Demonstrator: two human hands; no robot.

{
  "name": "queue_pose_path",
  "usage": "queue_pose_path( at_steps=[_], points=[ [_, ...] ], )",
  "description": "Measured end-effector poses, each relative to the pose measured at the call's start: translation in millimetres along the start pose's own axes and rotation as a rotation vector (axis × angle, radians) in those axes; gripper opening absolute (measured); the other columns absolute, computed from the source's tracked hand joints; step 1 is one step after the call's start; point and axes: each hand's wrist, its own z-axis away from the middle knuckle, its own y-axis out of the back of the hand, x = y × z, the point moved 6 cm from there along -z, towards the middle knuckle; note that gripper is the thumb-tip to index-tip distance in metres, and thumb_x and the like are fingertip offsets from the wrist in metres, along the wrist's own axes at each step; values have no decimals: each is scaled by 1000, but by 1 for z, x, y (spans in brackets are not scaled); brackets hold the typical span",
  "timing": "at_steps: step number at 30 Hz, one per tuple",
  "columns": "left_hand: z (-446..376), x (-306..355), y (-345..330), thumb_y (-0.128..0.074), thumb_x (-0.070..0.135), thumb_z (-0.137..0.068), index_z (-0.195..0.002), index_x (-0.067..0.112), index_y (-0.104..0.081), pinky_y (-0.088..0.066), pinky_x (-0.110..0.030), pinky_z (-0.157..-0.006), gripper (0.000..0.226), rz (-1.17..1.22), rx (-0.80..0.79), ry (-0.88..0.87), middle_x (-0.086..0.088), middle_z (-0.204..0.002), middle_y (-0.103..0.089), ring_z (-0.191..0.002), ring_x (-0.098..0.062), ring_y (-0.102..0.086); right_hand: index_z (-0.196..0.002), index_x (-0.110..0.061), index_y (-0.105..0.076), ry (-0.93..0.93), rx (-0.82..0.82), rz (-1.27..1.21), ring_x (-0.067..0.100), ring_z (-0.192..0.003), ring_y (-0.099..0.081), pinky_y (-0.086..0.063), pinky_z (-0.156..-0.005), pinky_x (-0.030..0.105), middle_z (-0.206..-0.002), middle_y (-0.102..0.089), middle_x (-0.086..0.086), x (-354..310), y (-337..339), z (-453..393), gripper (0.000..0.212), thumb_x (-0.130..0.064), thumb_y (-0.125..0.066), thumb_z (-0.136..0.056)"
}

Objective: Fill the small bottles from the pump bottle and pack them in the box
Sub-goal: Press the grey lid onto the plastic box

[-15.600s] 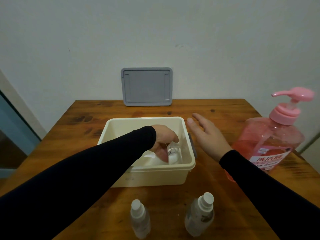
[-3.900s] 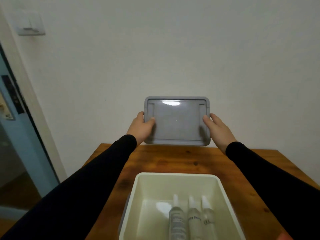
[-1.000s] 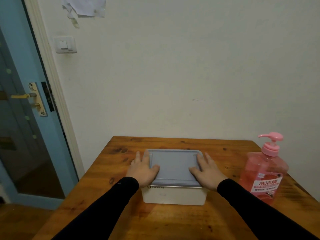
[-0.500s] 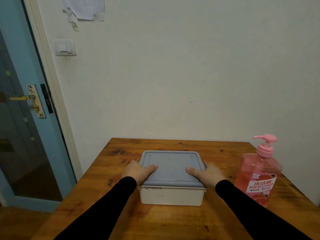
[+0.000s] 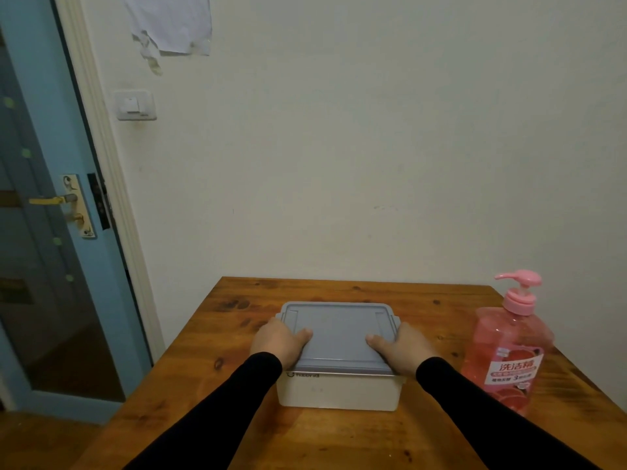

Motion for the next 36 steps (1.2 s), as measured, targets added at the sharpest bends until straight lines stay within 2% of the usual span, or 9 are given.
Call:
queue_pose_path(
  at_steps=[3,10,13,16,20,24,28,31,36],
  points=[
    [-1,0,-1,-54,61,-84,-126,9,-48,-43,-24,-62,67,-68,14,7,-6,-110,-61,-81,-16,-54,-127,-7,-46,-13,-3,81,16,-88,-57,-40,-54,21,-107,-61,4,0,-1,-2,60,-51,-58,-88],
    [-2,5,-2,-47,59,-88,-123,8,-50,-37,-23,-53,62,-173,47,-38,-5,-105,-62,-73,-15,-51,-137,-6,-36,-11,4,222,22,-104,-57,-41,-69,24,-124,-56,9,-5,-4,-4,63,-49,-50,-93],
    [0,4,-1,-43,56,-91,-130,5,-44,-41,-24,-65,65,-169,32,-44,-11,-117,-59,-88,-19,-57,-141,-6,-30,22,-10,245,21,-104,-56,-41,-71,25,-126,-55,9,-5,-5,-1,68,-51,-46,-94],
    [8,4,3,-35,57,-93,-143,9,-27,-45,-32,-83,70,-115,-18,-108,-16,-131,-50,-108,-26,-55,-147,-11,-19,107,-34,175,19,-102,-57,-42,-74,25,-129,-55,7,-5,-2,6,75,-56,-43,-93],
    [29,0,9,-23,89,-71,-149,28,-14,-41,-40,-98,100,-113,-150,-205,-15,-146,-34,-125,-29,-44,-153,-25,-5,214,-122,216,23,-127,-44,-39,-99,32,-148,-36,8,0,3,18,100,-82,-36,-77],
    [38,-10,9,-44,99,-41,-148,36,-5,-49,-34,-90,130,-132,-265,-204,-5,-140,-32,-118,-23,-46,-151,-35,3,156,-214,371,26,-125,-44,-40,-93,28,-148,-24,6,10,4,24,125,-96,-41,-52],
    [41,-14,-3,-75,71,-52,-149,35,-2,-45,-31,-95,127,-156,-300,-242,-3,-139,-29,-113,-17,-45,-151,-36,1,168,-223,457,21,-117,-47,-43,-91,26,-142,-30,5,9,-1,25,129,-83,-66,-52],
    [35,-13,-6,-80,59,-59,-149,36,-6,-44,-30,-96,118,-144,-214,-272,-2,-133,-32,-106,-15,-45,-152,-33,-6,208,-161,426,18,-112,-48,-43,-91,24,-137,-36,4,5,-5,23,121,-65,-77,-59],
    [23,-13,-9,-80,60,-58,-149,37,-7,-43,-31,-96,118,-124,-198,-276,-1,-131,-33,-99,-12,-41,-151,-33,-9,218,-141,406,14,-101,-45,-43,-91,24,-131,-39,3,4,-6,13,118,-62,-79,-60]
  ],
)
